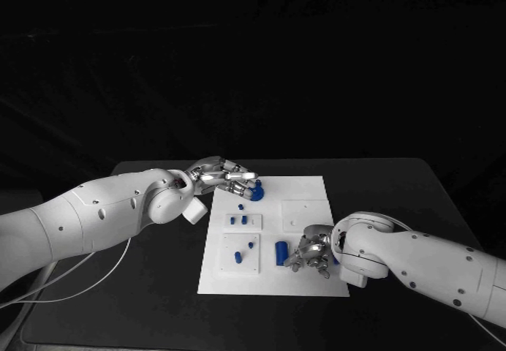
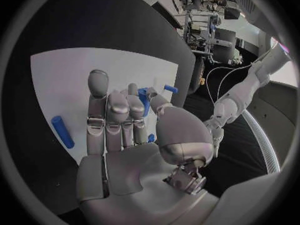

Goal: Assemble the parts on the task board

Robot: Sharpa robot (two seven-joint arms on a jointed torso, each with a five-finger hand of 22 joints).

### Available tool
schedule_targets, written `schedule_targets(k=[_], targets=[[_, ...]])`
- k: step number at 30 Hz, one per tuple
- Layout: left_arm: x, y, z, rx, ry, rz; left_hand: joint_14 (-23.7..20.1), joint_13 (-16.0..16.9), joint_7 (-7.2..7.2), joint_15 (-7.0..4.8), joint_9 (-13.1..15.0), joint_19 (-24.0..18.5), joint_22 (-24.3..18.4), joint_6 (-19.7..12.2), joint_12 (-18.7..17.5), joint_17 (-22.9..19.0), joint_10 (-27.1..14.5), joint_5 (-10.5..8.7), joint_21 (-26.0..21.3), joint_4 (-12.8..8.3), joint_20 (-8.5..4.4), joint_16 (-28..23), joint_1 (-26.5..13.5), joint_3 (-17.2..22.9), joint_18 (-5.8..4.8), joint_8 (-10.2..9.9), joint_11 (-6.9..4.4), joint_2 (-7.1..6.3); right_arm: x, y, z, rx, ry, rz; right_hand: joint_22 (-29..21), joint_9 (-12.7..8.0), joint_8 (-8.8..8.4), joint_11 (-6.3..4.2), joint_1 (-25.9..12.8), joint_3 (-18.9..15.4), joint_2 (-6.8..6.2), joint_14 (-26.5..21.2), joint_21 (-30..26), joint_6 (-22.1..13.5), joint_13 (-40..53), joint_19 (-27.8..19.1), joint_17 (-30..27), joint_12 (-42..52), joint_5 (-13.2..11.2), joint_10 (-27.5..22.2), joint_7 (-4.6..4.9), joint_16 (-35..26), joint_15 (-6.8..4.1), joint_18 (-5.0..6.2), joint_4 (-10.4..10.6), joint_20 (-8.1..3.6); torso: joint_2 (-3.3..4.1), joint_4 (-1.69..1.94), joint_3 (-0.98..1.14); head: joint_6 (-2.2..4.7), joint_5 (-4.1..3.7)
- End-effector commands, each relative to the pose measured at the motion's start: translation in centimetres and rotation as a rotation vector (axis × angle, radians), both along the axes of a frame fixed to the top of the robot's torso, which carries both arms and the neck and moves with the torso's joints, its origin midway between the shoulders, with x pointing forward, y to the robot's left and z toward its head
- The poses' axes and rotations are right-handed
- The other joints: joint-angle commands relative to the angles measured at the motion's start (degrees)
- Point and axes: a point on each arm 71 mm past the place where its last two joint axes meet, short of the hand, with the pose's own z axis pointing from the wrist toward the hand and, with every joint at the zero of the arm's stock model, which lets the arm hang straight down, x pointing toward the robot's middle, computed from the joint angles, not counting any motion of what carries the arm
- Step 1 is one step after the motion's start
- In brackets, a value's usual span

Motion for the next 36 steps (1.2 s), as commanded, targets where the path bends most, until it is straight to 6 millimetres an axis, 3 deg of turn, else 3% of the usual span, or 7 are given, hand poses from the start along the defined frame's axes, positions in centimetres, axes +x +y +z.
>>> schedule_targets(k=[1, 9, 10, 14, 26, 29, 36], targets=[[-0.13, -0.18, -0.17, 0.008, 0.009, -0.026, -0.47, 0.05, -0.13, 0.03, -0.03, -0.09, -0.06, 0.38, -0.16, 0.0, -0.31, 0.26, -0.24, -0.19, 0.29, -0.16, -0.02, 0.05, 0.08, -0.21, -0.07, 0.43, -0.54, 0.17, -0.48, 0.008, 0.071, 0.039, -0.07, 0.43, 0.01, 0.25, 1.23, -2.14, 0.21, -0.03, -0.46, -0.27, -0.16, 2.4, -0.25, -0.06, 0.06, -0.27, 0.39, -0.3, 0.04, -0.75, -0.17, 0.11, -0.03, -0.05, -0.03, 0.05, -0.02], [-0.1, 0.03, -0.32, 0.018, 0.009, -0.021, -0.43, 0.04, -0.15, 0.02, -0.03, -0.07, -0.05, 0.43, -0.16, 0.0, -0.31, 0.32, -0.22, -0.59, 0.28, -0.15, 0.13, -0.03, 0.08, -0.22, -0.08, 0.74, -0.58, -0.28, -0.65, 0.028, 0.064, 0.017, -0.01, 0.71, 0.04, 0.3, 1.11, -5.8, -1.54, -0.07, -0.5, -0.22, -0.32, 2.44, -0.32, -0.01, -0.04, -0.31, 0.45, -0.24, 0.02, -0.68, 0.18, 0.12, -0.02, 0.04, -0.01, 0.05, -0.22], [-0.1, 0.07, -0.33, 0.019, 0.007, -0.019, -0.43, 0.04, -0.15, 0.02, -0.03, -0.07, -0.05, 0.43, -0.16, 0.0, -0.31, 0.32, -0.22, -0.59, 0.28, -0.15, 0.13, -0.03, 0.08, -0.22, -0.08, 0.74, -0.59, -0.4, -0.68, 0.031, 0.058, 0.01, 0.05, 0.72, 0.0, 0.3, 2.05, -7.44, -1.3, -0.08, -0.46, -0.23, -0.37, 2.47, -0.28, -0.03, -0.01, -0.29, 0.47, -0.21, 0.0, -0.7, 0.83, 0.09, -0.02, 0.01, 0.0, 0.05, -0.18], [-0.11, 0.04, -0.32, 0.018, 0.005, -0.02, -0.43, 0.05, -0.15, 0.03, -0.03, -0.04, -0.05, 0.46, -0.15, 0.0, -0.27, 0.32, -0.2, -0.81, 0.27, -0.15, 0.16, -0.13, 0.08, -0.23, -0.09, 0.86, -0.58, -0.59, -0.72, 0.035, 0.049, 0.0, 0.09, 0.7, 0.02, 0.26, 2.83, -8.56, -0.8, -0.09, -0.44, -0.17, -0.36, 2.5, -0.22, 0.06, 0.01, -0.23, 0.42, -0.18, -0.04, -0.7, 1.29, 0.05, -0.01, 0.01, -0.01, 0.01, -0.08], [-0.16, -0.02, -0.31, 0.014, 0.0, -0.022, -0.43, 0.04, -0.16, 0.02, -0.03, -0.03, -0.05, 0.55, -0.16, 0.0, -0.25, 0.31, -0.2, -0.96, 0.26, -0.16, 0.18, -0.19, 0.07, -0.22, -0.09, 0.9, -0.74, -0.71, -0.52, 0.093, 0.029, -0.036, 0.25, 0.78, 0.03, 0.18, 3.23, -8.18, -0.22, -0.02, -0.05, 0.01, -0.17, 2.58, -0.14, 0.47, 0.2, -0.03, 0.31, -0.02, -0.09, -0.67, 1.01, 0.03, -0.01, -0.06, 0.05, -0.03, 0.06], [-0.18, -0.05, -0.31, 0.013, 0.0, -0.023, -0.43, 0.04, -0.16, 0.02, -0.03, -0.03, -0.05, 0.55, -0.16, 0.0, -0.25, 0.31, -0.2, -0.96, 0.26, -0.16, 0.18, -0.19, 0.07, -0.22, -0.09, 0.9, -0.68, -0.71, -0.53, 0.092, 0.024, -0.044, 0.25, 0.8, -0.02, 0.15, 2.35, -7.76, 1.25, -0.03, -0.03, -0.05, -0.14, 2.57, -0.15, 0.54, 0.13, 0.0, 0.29, 0.02, -0.11, -0.65, 1.93, 0.02, -0.02, 0.01, 0.02, 0.01, 0.0], [-0.18, -0.07, -0.32, 0.012, 0.0, -0.024, -0.43, 0.04, -0.16, 0.02, -0.03, -0.03, -0.05, 0.55, -0.16, 0.0, -0.25, 0.31, -0.2, -0.96, 0.26, -0.16, 0.18, -0.19, 0.07, -0.22, -0.09, 0.9, -0.53, -0.57, -0.57, 0.082, 0.014, -0.058, 0.23, 0.42, -0.02, -0.08, 2.24, -4.77, 3.73, -0.06, 0.05, -0.2, -0.05, 2.59, -0.05, 0.52, -0.11, 0.07, 0.09, 0.03, -0.32, -0.87, 1.85, -0.23, 0.0, 0.02, -0.02, 0.03, -0.16]])
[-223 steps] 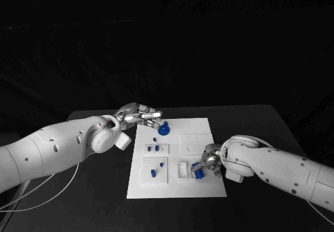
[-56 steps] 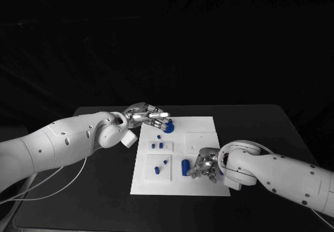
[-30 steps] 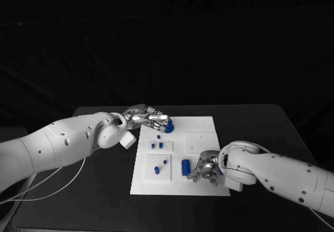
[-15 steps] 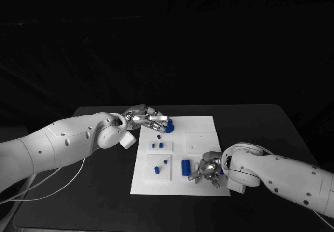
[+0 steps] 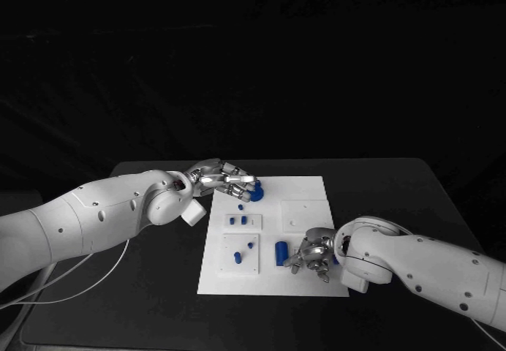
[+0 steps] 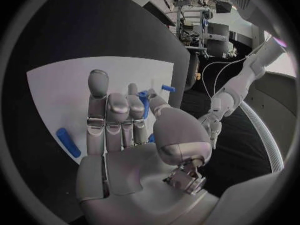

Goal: Assemble the parts on the task board

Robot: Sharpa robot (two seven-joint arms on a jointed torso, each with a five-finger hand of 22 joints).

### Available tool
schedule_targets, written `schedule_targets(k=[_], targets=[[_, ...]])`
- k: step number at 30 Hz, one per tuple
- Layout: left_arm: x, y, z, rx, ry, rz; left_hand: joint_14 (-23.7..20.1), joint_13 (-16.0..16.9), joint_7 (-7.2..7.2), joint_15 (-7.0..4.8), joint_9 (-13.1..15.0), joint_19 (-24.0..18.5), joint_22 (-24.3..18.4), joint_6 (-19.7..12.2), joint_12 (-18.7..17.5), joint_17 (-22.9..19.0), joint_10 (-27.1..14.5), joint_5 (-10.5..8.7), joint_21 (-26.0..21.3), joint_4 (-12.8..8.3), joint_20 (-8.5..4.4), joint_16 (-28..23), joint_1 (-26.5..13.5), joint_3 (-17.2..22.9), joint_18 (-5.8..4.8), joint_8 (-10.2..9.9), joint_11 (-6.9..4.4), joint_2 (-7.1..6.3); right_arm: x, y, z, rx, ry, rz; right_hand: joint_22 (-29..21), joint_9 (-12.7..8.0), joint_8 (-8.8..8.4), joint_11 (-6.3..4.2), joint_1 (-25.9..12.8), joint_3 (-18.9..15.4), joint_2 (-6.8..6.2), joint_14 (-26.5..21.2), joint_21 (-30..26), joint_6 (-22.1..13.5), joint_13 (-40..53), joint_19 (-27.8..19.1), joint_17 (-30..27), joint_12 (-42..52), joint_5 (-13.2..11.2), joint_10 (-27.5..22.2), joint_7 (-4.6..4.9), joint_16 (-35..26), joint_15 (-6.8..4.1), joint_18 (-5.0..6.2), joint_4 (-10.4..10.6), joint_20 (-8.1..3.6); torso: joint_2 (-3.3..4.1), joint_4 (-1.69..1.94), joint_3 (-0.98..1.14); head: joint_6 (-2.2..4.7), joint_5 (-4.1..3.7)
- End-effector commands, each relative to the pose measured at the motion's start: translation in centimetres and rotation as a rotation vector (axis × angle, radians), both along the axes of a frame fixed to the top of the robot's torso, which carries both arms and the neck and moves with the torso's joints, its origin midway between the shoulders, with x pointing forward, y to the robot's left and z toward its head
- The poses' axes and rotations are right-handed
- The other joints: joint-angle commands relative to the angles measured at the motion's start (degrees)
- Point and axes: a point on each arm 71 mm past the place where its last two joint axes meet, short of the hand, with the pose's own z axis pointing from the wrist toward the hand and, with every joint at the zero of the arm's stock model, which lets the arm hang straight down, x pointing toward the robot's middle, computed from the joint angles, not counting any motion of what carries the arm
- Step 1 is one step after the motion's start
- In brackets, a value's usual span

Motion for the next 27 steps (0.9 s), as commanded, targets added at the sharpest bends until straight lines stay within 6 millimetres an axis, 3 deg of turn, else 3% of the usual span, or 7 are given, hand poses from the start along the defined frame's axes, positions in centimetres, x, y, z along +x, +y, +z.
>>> schedule_targets(k=[1, 3, 11, 12, 16, 23, 27], targets=[[-0.1, -0.3, 0.1, -0.012, -0.004, -0.018, -0.43, 0.04, -0.06, 0.02, -0.03, -0.03, -0.05, 0.44, -0.16, 0.0, -0.25, 0.31, -0.2, -0.32, 0.26, -0.16, -0.05, 0.12, 0.07, -0.22, -0.09, 0.67, 0.1, 0.2, 0.0, 0.012, -0.011, -0.014, 0.04, -0.16, -0.03, -0.33, 0.15, 1.43, 1.19, -0.07, 0.41, -0.02, 0.08, 2.59, 0.08, 0.24, -0.11, 0.29, -0.13, 0.04, -0.35, -0.89, -0.15, -0.26, 0.02, 0.06, -0.04, -0.01, -0.1], [-0.1, -0.3, 0.1, -0.012, -0.004, -0.019, -0.43, 0.04, -0.06, 0.02, -0.03, -0.03, -0.05, 0.44, -0.16, 0.0, -0.25, 0.31, -0.2, -0.32, 0.26, -0.16, -0.05, 0.12, 0.07, -0.22, -0.09, 0.67, 0.1, 0.2, 0.0, 0.01, -0.011, -0.016, 0.0, -0.7, 0.02, -0.32, -2.96, 6.9, -0.21, -0.03, 0.54, 0.16, 0.29, 2.59, 0.27, 0.17, -0.14, 0.38, -0.09, 0.03, -0.4, -1.13, -1.19, -0.36, 0.01, 0.06, -0.03, -0.04, -0.1], [-0.1, -0.2, 0.0, -0.012, -0.004, -0.018, -0.43, 0.04, -0.06, 0.02, -0.03, -0.03, -0.05, 0.44, -0.16, 0.0, -0.25, 0.31, -0.2, -0.32, 0.26, -0.16, -0.05, 0.12, 0.07, -0.22, -0.09, 0.67, 0.1, 0.2, -0.1, 0.005, -0.006, -0.013, -0.1, -0.77, 0.01, -0.3, -3.95, 8.8, -0.81, -0.08, 0.5, 0.3, 0.39, 2.57, 0.32, 0.09, -0.12, 0.43, -0.04, -0.07, -0.39, -1.09, -1.15, -0.37, -0.02, 0.03, -0.05, -0.09, -0.09], [-0.1, -0.2, 0.0, -0.012, -0.004, -0.018, -0.43, 0.04, -0.06, 0.02, -0.03, -0.03, -0.05, 0.44, -0.16, 0.0, -0.25, 0.31, -0.2, -0.32, 0.26, -0.16, -0.05, 0.12, 0.07, -0.22, -0.09, 0.67, 0.1, 0.2, -0.1, 0.006, -0.003, -0.012, -0.15, -0.74, 0.04, -0.3, -4.31, 9.81, -1.43, 0.02, 0.6, 0.38, 0.56, 2.58, 0.43, 0.07, -0.12, 0.51, -0.07, -0.05, -0.37, -1.09, -1.12, -0.36, -0.02, 0.05, -0.05, -0.1, -0.09], [-0.1, -0.2, 0.0, -0.011, -0.003, -0.018, -0.43, 0.04, -0.06, 0.02, -0.03, -0.03, -0.05, 0.44, -0.16, 0.0, -0.25, 0.31, -0.2, -0.32, 0.26, -0.16, -0.05, 0.12, 0.07, -0.22, -0.09, 0.67, 0.0, 0.0, -0.2, 0.025, 0.023, -0.017, -0.19, -0.35, 0.02, -0.16, -4.18, 8.72, -3.07, 0.04, 0.57, 0.4, 0.54, 2.53, 0.27, 0.13, 1.3, 0.43, 0.0, -0.08, -0.19, -0.91, -1.61, -0.11, -0.01, 0.06, -0.03, -0.1, -0.09], [-0.1, -0.2, 0.0, -0.01, -0.003, -0.015, -0.42, 0.04, -0.06, 0.01, -0.02, -0.01, -0.05, 0.55, -0.16, 0.0, -0.25, 0.26, -0.19, -0.58, 0.25, -0.16, -0.18, -0.1, 0.07, -0.21, -0.09, 0.86, -0.4, -0.9, -0.4, 0.052, 0.058, -0.046, -0.35, 0.51, 0.02, -0.17, -3.19, 5.41, -3.39, -0.09, 0.48, 0.1, 0.34, 2.54, -0.18, 0.32, 1.02, 0.07, 0.07, -0.17, -0.26, -0.54, -1.52, -0.1, -0.12, -0.07, 0.01, 0.45, -0.67], [-0.1, -0.3, -0.1, -0.012, -0.003, -0.017, -0.42, 0.04, -0.06, 0.01, -0.02, -0.01, -0.05, 0.55, -0.16, 0.0, -0.25, 0.26, -0.19, -0.58, 0.25, -0.16, -0.18, -0.1, 0.07, -0.21, -0.09, 0.86, -0.4, -1.8, -0.1, 0.083, 0.059, -0.052, -0.47, 0.57, -0.02, 0.06, -2.24, 2.14, -3.79, -0.14, 0.41, -0.89, 0.29, 2.48, -0.34, 0.55, 0.94, -0.06, 0.4, -0.16, -0.21, -0.46, -1.51, -0.07, -0.03, -0.04, -0.05, 0.77, -1.72]])
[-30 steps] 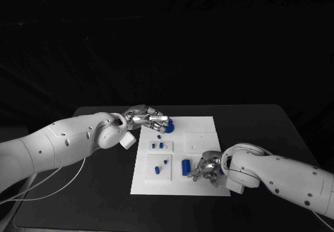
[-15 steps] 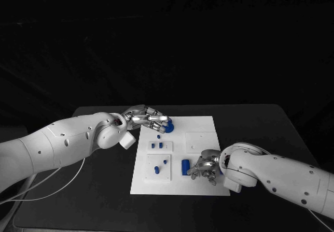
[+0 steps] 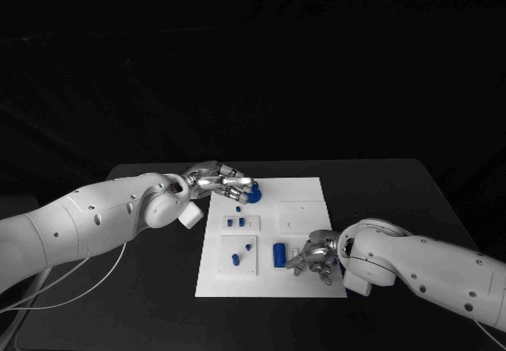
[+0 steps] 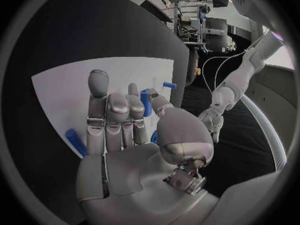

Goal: Assemble the parts on the task board

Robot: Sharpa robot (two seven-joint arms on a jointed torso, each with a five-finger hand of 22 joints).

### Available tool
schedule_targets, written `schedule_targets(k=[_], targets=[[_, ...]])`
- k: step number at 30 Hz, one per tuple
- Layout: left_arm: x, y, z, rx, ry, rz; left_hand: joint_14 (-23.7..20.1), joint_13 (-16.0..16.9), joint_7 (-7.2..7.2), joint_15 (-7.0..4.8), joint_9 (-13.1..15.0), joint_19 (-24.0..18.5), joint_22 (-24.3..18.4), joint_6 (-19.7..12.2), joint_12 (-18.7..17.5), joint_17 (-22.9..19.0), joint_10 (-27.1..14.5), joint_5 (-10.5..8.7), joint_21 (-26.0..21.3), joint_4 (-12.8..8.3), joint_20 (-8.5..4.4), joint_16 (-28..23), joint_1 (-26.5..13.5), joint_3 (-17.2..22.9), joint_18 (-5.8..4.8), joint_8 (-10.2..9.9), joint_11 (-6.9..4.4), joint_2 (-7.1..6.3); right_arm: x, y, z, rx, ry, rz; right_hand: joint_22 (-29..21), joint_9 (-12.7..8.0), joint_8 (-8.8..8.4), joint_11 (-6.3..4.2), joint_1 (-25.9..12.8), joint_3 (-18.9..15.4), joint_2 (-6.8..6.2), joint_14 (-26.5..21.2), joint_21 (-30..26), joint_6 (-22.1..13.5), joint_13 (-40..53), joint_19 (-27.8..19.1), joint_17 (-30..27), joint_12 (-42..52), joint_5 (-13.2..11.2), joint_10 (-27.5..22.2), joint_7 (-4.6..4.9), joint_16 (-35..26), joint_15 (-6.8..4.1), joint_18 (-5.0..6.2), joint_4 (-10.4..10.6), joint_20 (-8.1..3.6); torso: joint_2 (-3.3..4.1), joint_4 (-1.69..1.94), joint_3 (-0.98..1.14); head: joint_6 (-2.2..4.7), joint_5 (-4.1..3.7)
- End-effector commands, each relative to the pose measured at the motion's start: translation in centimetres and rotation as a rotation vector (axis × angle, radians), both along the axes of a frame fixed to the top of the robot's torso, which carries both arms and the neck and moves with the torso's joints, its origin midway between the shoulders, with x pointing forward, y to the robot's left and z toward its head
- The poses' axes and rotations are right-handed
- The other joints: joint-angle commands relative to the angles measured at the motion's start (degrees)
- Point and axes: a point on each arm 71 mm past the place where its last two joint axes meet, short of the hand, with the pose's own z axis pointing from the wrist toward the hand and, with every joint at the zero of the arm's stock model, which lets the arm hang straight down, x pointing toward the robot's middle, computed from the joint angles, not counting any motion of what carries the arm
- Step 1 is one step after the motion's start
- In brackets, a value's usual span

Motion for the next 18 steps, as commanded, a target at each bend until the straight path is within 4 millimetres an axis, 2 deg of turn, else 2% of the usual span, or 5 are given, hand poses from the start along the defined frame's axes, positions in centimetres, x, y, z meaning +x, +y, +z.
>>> schedule_targets(k=[1, 4, 8, 16, 18], targets=[[-0.1, -0.3, 0.0, -0.014, -0.004, -0.017, -0.46, 0.04, 0.11, 0.03, -0.03, -0.03, -0.06, 0.34, -0.16, -0.01, -0.27, 0.27, -0.21, -0.34, 0.27, -0.15, 0.13, 0.15, 0.07, -0.22, -0.09, 0.58, -0.1, -0.6, 0.6, 0.07, 0.025, -0.003, -0.05, -0.2, -0.05, 0.49, 1.1, -1.49, -0.69, -0.17, 0.09, -1.65, 0.08, 2.32, -0.09, 0.5, 0.5, -0.32, 0.58, -0.19, -0.05, -0.43, -0.15, 0.19, 0.07, -0.04, -0.05, 0.48, -1.16], [-0.2, -0.3, 0.0, -0.016, -0.005, -0.017, -0.48, 0.04, 0.11, 0.03, -0.03, -0.05, -0.06, 0.31, -0.16, -0.01, -0.28, 0.27, -0.21, -0.34, 0.27, -0.15, 0.13, 0.15, 0.07, -0.23, -0.08, 0.6, 0.2, -1.5, 1.2, 0.064, 0.023, -0.018, 0.0, -0.17, -0.02, 0.65, 1.88, -3.18, -0.88, -0.17, 0.09, -2.19, 0.1, 2.33, -0.07, 0.65, 1.5, -0.42, 0.77, -0.16, 0.06, -0.28, -0.01, 0.34, 0.03, -0.11, -0.01, 0.63, -1.48], [-0.1, -0.3, 0.1, -0.026, -0.025, -0.005, -0.48, 0.04, 0.13, 0.03, -0.03, -0.02, -0.05, 0.2, -0.16, 0.0, -0.3, 0.29, -0.2, -0.41, 0.28, -0.15, 0.17, 0.17, 0.08, -0.24, -0.08, 0.64, 0.9, -3.3, 2.3, 0.041, 0.013, -0.054, 0.32, -0.23, -0.05, 0.78, 3.27, -4.9, -0.54, -0.2, 0.54, -3.48, 0.18, 2.4, 0.33, 1.0, 0.96, -0.52, 1.15, 0.27, 0.11, 0.02, 0.02, 0.41, 0.07, -0.11, 0.12, 0.51, -1.62], [0.2, -0.3, 0.8, -0.083, -0.112, 0.067, 0.05, 0.04, 0.04, -0.15, -0.04, 0.26, -0.03, 0.42, -0.16, 0.04, 0.28, 1.0, -0.06, -0.5, 0.14, -0.12, 0.24, 0.25, 0.11, -0.24, -0.24, 1.22, 2.2, -6.5, 5.2, -0.009, -0.059, -0.11, 0.76, -0.11, -0.05, 0.73, 5.54, -4.9, -0.77, -0.13, 1.3, -3.09, 0.4, 2.42, 0.69, 1.47, 1.36, -0.34, 1.0, 0.7, 0.16, -0.07, -1.38, 0.47, 0.08, -0.11, 0.19, 0.69, -2.77], [0.2, -0.3, 0.9, -0.091, -0.121, 0.075, 0.05, 0.04, 0.04, -0.15, -0.04, 0.26, -0.03, 0.42, -0.16, 0.04, 0.28, 1.0, -0.06, -0.5, 0.14, -0.12, 0.24, 0.25, 0.11, -0.24, -0.24, 1.22, 2.6, -7.4, 6.0, -0.043, -0.084, -0.117, 0.82, -0.11, -0.05, 0.74, 5.72, -4.92, -0.82, -0.12, 1.38, -3.07, 0.4, 2.41, 0.73, 1.48, 1.25, -0.33, 1.0, 0.74, 0.17, -0.08, -1.46, 0.48, 0.08, -0.11, 0.1, 0.75, -3.02]])
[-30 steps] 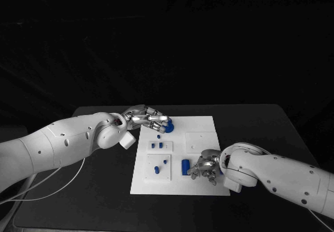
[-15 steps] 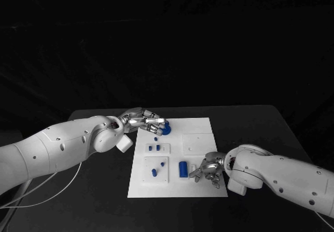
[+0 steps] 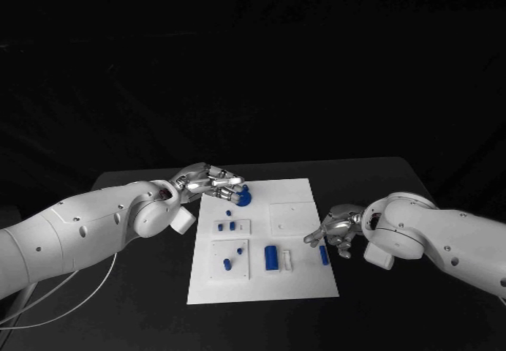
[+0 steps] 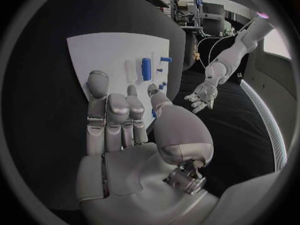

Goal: Assemble the parts on the task board

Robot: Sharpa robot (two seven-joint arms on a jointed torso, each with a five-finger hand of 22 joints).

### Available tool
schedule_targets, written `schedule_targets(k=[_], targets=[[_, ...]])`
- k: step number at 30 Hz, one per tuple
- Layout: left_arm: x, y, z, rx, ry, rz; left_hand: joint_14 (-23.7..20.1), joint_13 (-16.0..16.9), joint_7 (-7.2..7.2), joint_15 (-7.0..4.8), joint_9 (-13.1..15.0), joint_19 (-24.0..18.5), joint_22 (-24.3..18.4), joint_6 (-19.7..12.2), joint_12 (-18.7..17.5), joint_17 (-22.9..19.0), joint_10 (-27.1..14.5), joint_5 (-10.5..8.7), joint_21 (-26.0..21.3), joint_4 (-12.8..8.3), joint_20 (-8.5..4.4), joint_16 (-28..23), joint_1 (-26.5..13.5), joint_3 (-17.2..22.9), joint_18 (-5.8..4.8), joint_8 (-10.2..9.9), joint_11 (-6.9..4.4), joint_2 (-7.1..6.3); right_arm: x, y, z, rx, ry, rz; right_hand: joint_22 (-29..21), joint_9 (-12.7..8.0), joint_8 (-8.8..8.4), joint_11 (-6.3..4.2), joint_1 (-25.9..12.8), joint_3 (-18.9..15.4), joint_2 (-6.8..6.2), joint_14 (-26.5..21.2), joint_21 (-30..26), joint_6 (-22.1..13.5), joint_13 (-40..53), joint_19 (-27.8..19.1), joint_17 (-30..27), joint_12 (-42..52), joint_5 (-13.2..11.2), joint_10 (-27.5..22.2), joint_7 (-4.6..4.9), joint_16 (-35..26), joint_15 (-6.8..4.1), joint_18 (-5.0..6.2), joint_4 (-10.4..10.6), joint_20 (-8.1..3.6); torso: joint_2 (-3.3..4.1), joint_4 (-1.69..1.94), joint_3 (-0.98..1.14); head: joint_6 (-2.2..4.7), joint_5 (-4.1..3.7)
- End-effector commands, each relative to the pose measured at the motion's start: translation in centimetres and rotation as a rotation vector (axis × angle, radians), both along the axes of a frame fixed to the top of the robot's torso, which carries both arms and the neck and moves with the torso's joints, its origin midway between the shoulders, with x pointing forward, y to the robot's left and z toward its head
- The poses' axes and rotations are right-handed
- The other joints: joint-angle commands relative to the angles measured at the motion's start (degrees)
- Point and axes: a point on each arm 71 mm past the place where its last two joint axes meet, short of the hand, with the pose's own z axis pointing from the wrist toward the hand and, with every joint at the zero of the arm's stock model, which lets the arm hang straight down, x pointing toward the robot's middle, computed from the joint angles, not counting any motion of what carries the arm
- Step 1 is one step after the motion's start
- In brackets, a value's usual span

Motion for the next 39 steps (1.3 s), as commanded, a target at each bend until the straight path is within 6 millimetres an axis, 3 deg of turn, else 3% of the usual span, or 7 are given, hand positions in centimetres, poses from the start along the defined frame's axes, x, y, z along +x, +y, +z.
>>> schedule_targets(k=[1, 9, 17, 21, 25, 30, 39], targets=[[0.2, 0.0, 0.6, -0.055, -0.067, 0.049, 0.05, 0.04, -0.07, -0.15, -0.04, 0.26, -0.03, -0.29, -0.16, 0.04, 0.28, 0.28, -0.06, -0.34, 0.14, -0.12, 0.07, 0.09, 0.1, -0.24, -0.24, 0.48, 0.2, -1.2, 0.7, -0.09, -0.008, 0.014, 0.09, 0.09, -0.05, 0.34, 0.67, -0.06, 0.09, -0.06, 0.43, 0.19, 0.07, 2.42, 0.11, 0.27, -0.05, 0.09, -0.18, 0.18, 0.15, -0.09, -0.48, 0.49, -0.01, -0.01, -0.08, 0.25, -0.59], [0.2, 0.2, 0.7, -0.065, -0.067, 0.059, 0.0, 0.03, 0.14, -0.09, -0.11, 0.26, -0.07, -1.97, -0.18, 0.03, -0.35, 0.11, -0.09, -0.47, 0.14, -0.14, -0.19, -0.21, 0.07, -0.37, -0.05, 0.41, 0.8, -4.1, 1.3, -0.281, -0.017, 0.025, 0.16, -0.24, -0.04, 0.57, 0.72, 0.15, -0.4, -0.08, 0.15, -0.58, -0.37, 2.31, 0.01, -0.25, -1.84, -0.1, 0.12, 0.09, 0.39, -0.09, 0.18, 0.71, -0.04, 0.1, 0.06, 0.33, -1.87], [0.1, 0.2, 0.6, -0.067, -0.063, 0.06, -0.06, 0.04, -0.03, -0.07, -0.06, 0.23, -0.07, -1.47, -0.16, 0.04, -0.59, -0.11, -0.12, -0.59, 0.17, -0.14, -0.19, -0.23, 0.1, -0.2, -0.02, 0.37, 1.3, -4.9, 1.1, -0.393, -0.047, 0.05, 0.17, -1.31, -0.04, 0.88, 0.74, 3.22, -4.74, -0.16, -0.47, -2.99, -0.97, 2.35, 0.0, -1.13, -2.43, -0.5, 0.86, -0.25, 0.58, -0.07, 4.09, 0.78, 0.0, 0.14, -0.13, 0.24, -2.55], [0.1, 0.2, 0.5, -0.071, -0.056, 0.063, -0.1, 0.05, 0.27, -0.05, -0.14, 0.21, -0.07, -2.84, -0.16, 0.04, -0.66, -0.29, -0.13, -0.6, 0.2, -0.13, -0.36, -0.34, 0.12, -0.38, 0.05, 0.2, 1.0, -4.5, 0.0, -0.403, -0.034, 0.063, 0.22, -1.71, -0.1, 1.01, -0.06, 3.64, -4.83, -0.1, -0.44, -3.51, -1.02, 2.37, 0.06, -1.2, -2.47, -0.31, 0.99, -0.29, 0.72, -0.2, 5.6, 0.89, 0.03, 0.15, -0.18, 0.19, -2.61], [0.1, 0.2, 0.5, -0.073, -0.053, 0.066, -0.13, 0.05, 0.3, -0.02, -0.13, 0.16, -0.08, -3.05, -0.16, 0.05, -0.79, -0.42, -0.16, -0.61, 0.22, -0.13, -0.41, -0.33, 0.12, -0.31, 0.09, 0.15, 0.5, -3.5, -1.3, -0.379, -0.045, 0.065, 0.3, -3.47, 0.11, 1.26, 0.37, 5.46, -6.58, -0.01, -0.58, -4.57, -0.99, 2.4, 0.23, -1.3, -2.48, -0.15, 1.39, -0.41, 0.9, 0.0, 7.89, 1.08, 0.07, 0.1, -0.11, 0.09, -2.39], [0.1, 0.1, 0.5, -0.073, -0.05, 0.065, -0.32, 0.05, 0.56, 0.09, -0.2, 0.1, -0.08, -4.76, -0.16, 0.05, -1.76, -0.49, -0.19, -0.59, 0.31, -0.14, -0.62, -0.33, 0.18, -0.43, 0.37, 0.07, 0.3, -2.2, -2.1, -0.37, -0.057, 0.081, 0.42, -3.82, 0.05, 1.26, 0.34, 4.95, -6.93, 0.0, -0.31, -4.69, -0.81, 2.5, 0.41, -1.05, -2.48, 0.0, 1.41, -0.3, 0.84, 0.09, 8.26, 1.01, 0.04, 0.31, -0.04, -0.07, -2.38], [0.1, 0.2, 0.4, -0.069, -0.04, 0.062, -0.35, 0.05, 0.6, 0.12, -0.21, 0.1, -0.07, -5.02, -0.14, 0.07, -1.9, -0.71, -0.19, -0.54, 0.35, -0.13, -0.72, -0.31, 0.23, -0.37, 0.41, 0.04, -0.5, -1.0, -3.8, -0.395, 0.004, 0.143, 0.49, -3.84, -0.03, 1.07, 0.16, 4.2, -6.41, 0.0, -0.22, -3.56, -0.86, 2.41, 0.44, -1.3, -2.47, -0.05, 1.08, -0.43, 0.77, -0.07, 8.91, 0.96, 0.05, 0.41, -0.25, -0.24, -2.19]])
